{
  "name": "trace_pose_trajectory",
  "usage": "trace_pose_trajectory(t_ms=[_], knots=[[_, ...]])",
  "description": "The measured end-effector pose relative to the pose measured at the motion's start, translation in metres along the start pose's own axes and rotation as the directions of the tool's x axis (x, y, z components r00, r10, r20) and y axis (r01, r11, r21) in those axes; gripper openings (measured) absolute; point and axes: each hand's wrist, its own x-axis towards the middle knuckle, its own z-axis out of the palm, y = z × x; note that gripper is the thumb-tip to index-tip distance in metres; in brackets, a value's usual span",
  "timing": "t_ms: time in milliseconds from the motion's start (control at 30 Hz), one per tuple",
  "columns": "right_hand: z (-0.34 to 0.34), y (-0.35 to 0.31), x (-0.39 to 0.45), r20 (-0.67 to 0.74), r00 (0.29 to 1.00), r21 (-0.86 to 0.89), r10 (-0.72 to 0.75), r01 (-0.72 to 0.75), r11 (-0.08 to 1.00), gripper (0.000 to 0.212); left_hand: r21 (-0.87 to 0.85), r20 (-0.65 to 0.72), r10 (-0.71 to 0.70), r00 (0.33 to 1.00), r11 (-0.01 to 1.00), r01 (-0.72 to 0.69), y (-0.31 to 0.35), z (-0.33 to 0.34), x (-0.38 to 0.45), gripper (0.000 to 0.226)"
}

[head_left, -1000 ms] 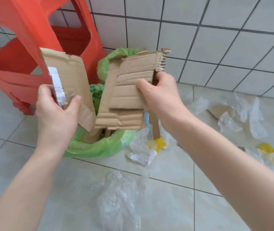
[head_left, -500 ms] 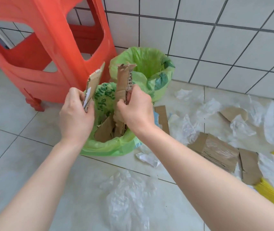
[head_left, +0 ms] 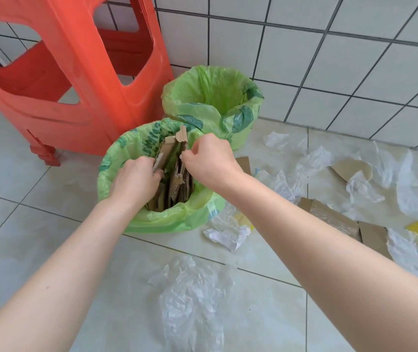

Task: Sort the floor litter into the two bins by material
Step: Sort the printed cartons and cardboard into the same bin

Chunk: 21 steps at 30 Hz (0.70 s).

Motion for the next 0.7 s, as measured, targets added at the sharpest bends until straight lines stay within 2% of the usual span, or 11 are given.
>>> trace_pose_trajectory(t_ms=[100, 233, 300, 400, 500, 600, 700], knots=[[-0.009, 0.005, -0.004, -0.027, 0.999, -0.006, -0.032, 0.032, 0.999, 0.024, -0.067, -0.006, -0.024, 1.000, 0.997, 0.024, 0.003, 0.002, 0.001, 0.024], [-0.025, 0.018, -0.009, -0.077, 0.996, -0.047, -0.053, 0.049, 0.998, 0.026, 0.039, 0.290, -0.101, 0.952, 0.995, 0.093, -0.002, 0.007, 0.004, 0.028], [-0.035, 0.034, -0.010, -0.121, 0.992, -0.088, -0.032, 0.021, 0.996, 0.027, 0.050, 0.334, -0.107, 0.936, 0.994, 0.096, -0.002, 0.003, 0.002, 0.037], [-0.054, 0.067, -0.011, -0.142, 0.989, -0.151, 0.041, -0.062, 0.987, 0.027, 0.102, 0.206, -0.061, 0.977, 0.994, 0.041, 0.007, -0.014, -0.010, 0.054], [-0.067, 0.101, -0.016, -0.085, 0.988, -0.191, 0.127, -0.141, 0.971, 0.028, 0.033, 0.016, 0.073, 0.997, 0.997, -0.073, 0.033, -0.033, -0.026, 0.043], [-0.077, 0.131, -0.026, -0.053, 0.977, -0.204, 0.209, -0.215, 0.955, 0.024, -0.157, -0.155, 0.197, 0.968, 0.963, -0.221, 0.067, -0.043, -0.041, 0.027], [-0.083, 0.156, -0.036, -0.031, 0.961, -0.196, 0.273, -0.274, 0.942, 0.025, -0.248, -0.252, 0.296, 0.921, 0.901, -0.357, 0.099, -0.033, -0.051, 0.022]])
